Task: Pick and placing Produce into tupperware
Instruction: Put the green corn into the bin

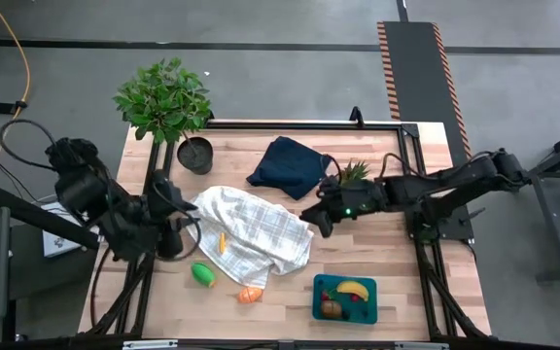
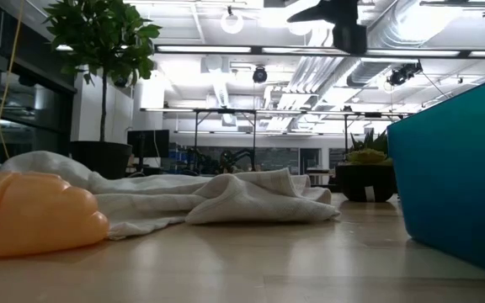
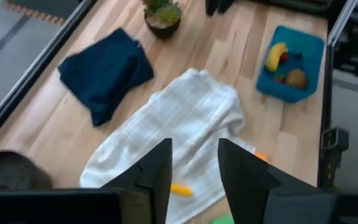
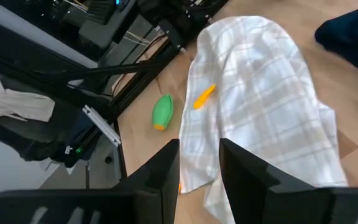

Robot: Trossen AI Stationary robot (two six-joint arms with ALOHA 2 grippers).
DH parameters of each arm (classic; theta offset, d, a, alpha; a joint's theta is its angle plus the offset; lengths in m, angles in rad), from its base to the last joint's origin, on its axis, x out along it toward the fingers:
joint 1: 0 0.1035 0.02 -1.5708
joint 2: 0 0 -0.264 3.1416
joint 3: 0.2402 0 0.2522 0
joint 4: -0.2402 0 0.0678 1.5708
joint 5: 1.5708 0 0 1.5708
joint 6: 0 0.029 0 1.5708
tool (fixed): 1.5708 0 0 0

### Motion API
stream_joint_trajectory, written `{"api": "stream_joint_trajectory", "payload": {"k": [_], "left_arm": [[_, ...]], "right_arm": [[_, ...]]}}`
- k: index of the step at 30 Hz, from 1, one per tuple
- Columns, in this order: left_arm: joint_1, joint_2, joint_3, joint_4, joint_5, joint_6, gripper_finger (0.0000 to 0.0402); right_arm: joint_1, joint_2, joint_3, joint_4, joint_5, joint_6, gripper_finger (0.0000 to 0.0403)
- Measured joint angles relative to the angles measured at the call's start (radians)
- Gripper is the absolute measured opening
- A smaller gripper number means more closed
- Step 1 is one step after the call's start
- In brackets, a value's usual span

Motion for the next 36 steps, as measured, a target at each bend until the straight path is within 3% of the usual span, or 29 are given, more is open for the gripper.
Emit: {"api": "stream_joint_trajectory", "payload": {"k": [7,13,19,27,36], "left_arm": [[0.034,-0.275,-0.35,0.022,0.121,-0.09,0.0104],[-0.009,-0.467,-0.719,0.322,0.269,-0.057,0.0104],[-0.064,-0.522,-0.991,0.547,0.378,-0.031,0.0104],[-0.132,-0.457,-1.09,0.618,0.401,0.202,0.011],[-0.13,-0.325,-1.09,0.776,0.415,0.368,0.0224]], "right_arm": [[-0.044,0.0,0.0,-0.005,-0.027,-0.011,0.0103],[-0.046,0.0,0.0,-0.007,-0.054,-0.019,0.0103],[-0.046,0.0,0.0,-0.037,-0.082,0.017,0.0103],[-0.042,0.0,0.0,-0.049,-0.091,0.074,0.0103],[-0.041,0.0,0.0,-0.118,-0.098,0.04,0.0103]]}}
